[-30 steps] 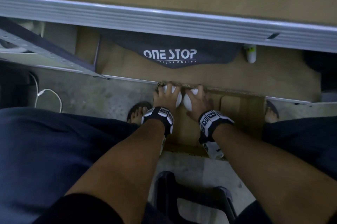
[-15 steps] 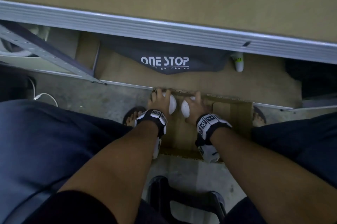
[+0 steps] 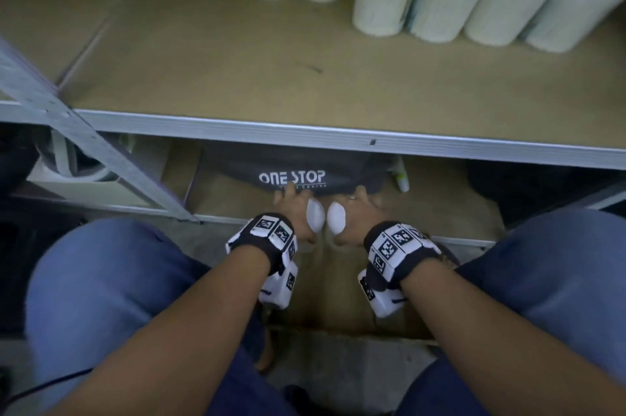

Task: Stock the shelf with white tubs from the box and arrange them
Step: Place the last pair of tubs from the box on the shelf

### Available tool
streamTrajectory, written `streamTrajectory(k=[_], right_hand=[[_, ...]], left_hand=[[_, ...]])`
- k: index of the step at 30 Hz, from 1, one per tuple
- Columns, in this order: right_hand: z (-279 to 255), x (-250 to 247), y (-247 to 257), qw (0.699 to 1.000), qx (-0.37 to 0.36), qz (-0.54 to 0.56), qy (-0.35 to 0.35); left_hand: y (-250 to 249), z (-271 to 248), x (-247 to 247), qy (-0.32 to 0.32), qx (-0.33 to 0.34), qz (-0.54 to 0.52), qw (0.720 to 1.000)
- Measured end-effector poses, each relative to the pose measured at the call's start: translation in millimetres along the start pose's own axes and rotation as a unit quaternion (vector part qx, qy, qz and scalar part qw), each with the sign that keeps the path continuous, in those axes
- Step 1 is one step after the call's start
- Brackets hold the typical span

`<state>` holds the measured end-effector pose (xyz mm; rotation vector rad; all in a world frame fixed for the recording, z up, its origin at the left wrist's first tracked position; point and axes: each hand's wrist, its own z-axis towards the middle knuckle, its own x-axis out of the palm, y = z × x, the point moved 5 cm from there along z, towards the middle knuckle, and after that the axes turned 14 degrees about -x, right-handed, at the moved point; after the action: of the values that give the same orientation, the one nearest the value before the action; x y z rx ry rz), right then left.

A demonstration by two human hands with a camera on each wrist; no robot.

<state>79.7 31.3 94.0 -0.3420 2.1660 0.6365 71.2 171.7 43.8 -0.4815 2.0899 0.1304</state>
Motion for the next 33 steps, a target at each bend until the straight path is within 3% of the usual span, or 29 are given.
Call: streamTrajectory(k=[8,17,24,33], right_hand=[[-67.8,-77.5,23.7,0.994,-0.043,0.02,-0.095],[-131.5,-147.0,55.6,0.974,-0.114,-0.015,-0.197],[-133.6,-191.3,64.6,0.955,-0.131,-0.023,-0.266],[-99.0,-224.3,64.8,0.939,-0.115,-0.013,-0.323]], left_hand=[[-6.3,-82.4,-108.2,-0.04,0.053,-0.047,0.997],[-2.3,-150.9,-188.0,-0.132,0.104,-0.102,0.981],[0.1,-162.6,-239.6,-0.195,0.095,-0.13,0.967],[-4.8,-131.7,-272.5,-0.224,0.061,-0.172,0.957]])
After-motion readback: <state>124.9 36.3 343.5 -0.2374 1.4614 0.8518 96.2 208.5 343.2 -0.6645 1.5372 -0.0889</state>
